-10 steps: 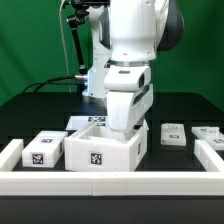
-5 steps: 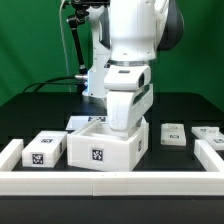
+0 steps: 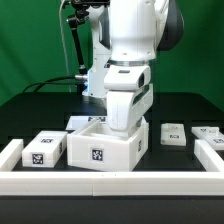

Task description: Assemble cabinet

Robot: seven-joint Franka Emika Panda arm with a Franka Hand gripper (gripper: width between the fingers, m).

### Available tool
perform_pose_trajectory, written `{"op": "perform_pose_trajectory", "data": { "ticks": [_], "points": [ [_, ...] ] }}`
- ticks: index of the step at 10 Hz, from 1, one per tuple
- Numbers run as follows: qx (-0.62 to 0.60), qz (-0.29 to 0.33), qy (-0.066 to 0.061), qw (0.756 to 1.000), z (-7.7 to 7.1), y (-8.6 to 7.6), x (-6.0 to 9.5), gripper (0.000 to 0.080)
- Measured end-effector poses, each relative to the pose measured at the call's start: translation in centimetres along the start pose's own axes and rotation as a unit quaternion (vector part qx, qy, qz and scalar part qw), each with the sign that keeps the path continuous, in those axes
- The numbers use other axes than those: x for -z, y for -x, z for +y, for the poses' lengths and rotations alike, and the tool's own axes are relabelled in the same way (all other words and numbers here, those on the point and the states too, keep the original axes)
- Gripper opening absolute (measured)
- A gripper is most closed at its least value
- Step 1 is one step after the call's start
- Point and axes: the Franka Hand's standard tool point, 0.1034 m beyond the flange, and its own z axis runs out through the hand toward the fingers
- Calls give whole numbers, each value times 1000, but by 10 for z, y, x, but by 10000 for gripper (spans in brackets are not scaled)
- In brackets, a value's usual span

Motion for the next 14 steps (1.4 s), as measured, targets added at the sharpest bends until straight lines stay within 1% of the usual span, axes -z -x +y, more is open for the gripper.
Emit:
{"op": "perform_pose_trajectory", "data": {
  "ticks": [2, 3, 4, 8, 9, 10, 12, 14],
  "points": [
    [82, 1, 4, 997, 13, -4, 0, 34],
    [110, 2, 12, 994, 14, -8, 0, 34],
    [128, 5, 27, 991, 12, -14, 0, 34],
    [127, 6, 29, 991, 12, -14, 0, 34],
    [133, 9, 29, 991, 13, -24, 0, 34],
    [143, 9, 27, 989, 15, -38, 0, 34],
    [155, 8, 25, 988, 21, -54, -1, 34],
    [163, 9, 23, 986, 28, -73, -1, 34]
  ]
}}
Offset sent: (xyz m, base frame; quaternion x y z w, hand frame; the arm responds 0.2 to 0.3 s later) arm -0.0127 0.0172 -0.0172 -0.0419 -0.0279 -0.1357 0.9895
